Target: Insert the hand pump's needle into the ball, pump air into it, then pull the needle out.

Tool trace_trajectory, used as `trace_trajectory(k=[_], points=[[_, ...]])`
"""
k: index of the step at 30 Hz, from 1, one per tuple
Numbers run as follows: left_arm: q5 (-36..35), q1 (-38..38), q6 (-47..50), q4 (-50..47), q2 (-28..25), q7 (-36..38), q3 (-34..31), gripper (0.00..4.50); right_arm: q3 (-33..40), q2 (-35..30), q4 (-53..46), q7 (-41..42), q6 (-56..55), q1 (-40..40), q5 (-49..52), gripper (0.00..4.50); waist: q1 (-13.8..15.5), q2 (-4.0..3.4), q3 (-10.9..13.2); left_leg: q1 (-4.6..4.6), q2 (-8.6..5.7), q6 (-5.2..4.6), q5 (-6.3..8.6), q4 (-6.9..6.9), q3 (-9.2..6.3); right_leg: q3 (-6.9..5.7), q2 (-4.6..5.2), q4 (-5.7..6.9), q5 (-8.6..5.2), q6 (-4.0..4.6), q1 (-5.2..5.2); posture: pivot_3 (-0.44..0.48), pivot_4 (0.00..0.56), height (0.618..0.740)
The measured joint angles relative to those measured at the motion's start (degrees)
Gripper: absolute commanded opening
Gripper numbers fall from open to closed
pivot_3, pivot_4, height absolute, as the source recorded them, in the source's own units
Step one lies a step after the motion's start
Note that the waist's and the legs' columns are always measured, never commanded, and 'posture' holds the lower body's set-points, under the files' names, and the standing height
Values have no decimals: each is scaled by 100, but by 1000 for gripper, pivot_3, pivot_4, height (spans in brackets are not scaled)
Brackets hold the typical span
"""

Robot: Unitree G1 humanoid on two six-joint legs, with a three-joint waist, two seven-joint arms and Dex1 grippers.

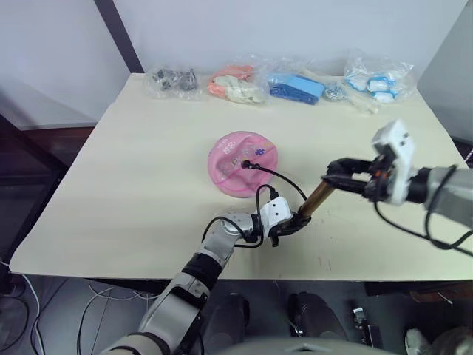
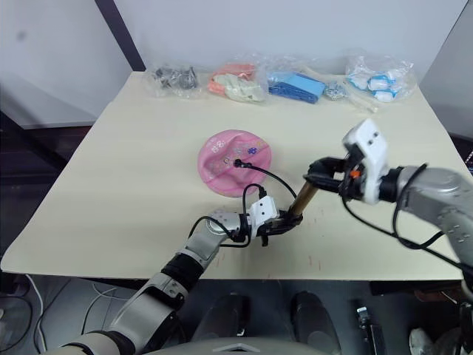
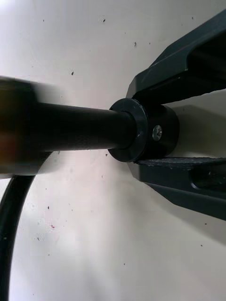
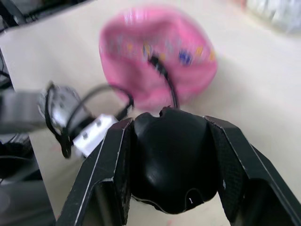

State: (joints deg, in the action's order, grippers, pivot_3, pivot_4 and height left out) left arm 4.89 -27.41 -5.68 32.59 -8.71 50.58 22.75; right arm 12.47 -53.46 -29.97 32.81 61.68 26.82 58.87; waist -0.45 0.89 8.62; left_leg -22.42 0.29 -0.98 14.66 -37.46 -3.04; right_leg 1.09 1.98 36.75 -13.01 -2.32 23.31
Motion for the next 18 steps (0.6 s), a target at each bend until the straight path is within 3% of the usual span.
trace_trajectory(k=[9,16,18], points=[[-3,-32,-25,21,-7,38,12,1098,1052,-879,75,-291,573,544,1487,1758,19,-1,4,-28,1,0,0,-1,10,-5,1,0,1,1,21,0,150,740],[-8,-50,-24,72,-44,38,-5,1098,824,-465,-285,-598,34,58,1169,1757,-13,18,-17,-5,4,0,0,-1,17,1,-7,1,-1,-1,5,0,150,740],[0,-55,-14,118,-62,23,-19,1098,179,-159,-372,-683,-359,-263,447,1729,-30,31,-25,18,8,0,0,-1,20,3,-10,1,-13,-19,-11,0,150,740]])
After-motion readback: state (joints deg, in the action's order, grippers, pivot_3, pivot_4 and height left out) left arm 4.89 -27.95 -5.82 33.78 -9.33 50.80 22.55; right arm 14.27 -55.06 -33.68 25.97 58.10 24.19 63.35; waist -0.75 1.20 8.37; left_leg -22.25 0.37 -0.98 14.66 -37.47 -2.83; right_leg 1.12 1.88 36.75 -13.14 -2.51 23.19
